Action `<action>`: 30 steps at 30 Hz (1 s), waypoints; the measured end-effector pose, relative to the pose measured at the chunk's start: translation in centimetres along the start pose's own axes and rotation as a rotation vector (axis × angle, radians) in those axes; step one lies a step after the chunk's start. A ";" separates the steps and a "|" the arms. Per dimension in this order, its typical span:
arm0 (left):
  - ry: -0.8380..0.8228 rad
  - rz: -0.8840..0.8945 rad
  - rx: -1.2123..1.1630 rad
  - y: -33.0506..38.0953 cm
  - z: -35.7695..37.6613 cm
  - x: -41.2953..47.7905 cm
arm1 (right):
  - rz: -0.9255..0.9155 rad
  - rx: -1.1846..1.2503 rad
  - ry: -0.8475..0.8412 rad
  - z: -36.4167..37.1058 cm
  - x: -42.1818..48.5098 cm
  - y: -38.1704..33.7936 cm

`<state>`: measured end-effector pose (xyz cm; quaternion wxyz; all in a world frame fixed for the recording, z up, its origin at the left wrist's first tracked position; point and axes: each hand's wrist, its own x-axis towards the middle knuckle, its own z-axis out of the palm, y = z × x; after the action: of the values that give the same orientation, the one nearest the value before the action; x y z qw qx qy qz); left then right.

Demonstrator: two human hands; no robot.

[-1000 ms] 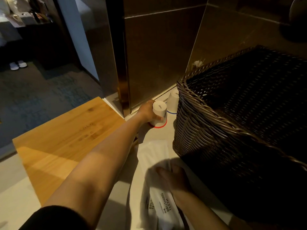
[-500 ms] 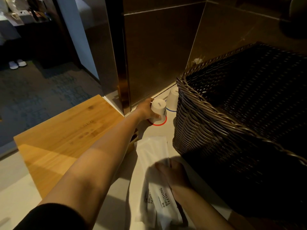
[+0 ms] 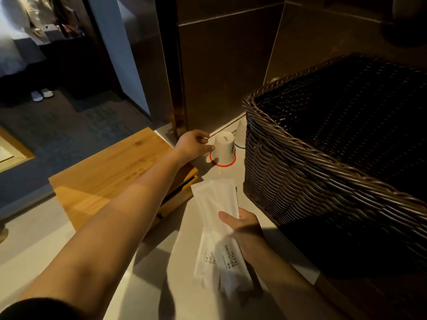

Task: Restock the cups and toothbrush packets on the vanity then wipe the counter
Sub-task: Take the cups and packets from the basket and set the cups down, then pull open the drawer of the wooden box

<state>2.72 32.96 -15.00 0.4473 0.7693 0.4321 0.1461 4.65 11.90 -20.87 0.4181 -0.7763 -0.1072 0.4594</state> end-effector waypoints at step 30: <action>0.238 -0.401 -0.726 -5.8 2.9 -28.1 | -0.200 0.023 -0.413 5.1 -6.3 0.0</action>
<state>-15.03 10.28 -16.75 0.6556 0.4406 0.5421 0.2866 -2.91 11.23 -18.14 0.4394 -0.6466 -0.2616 0.5660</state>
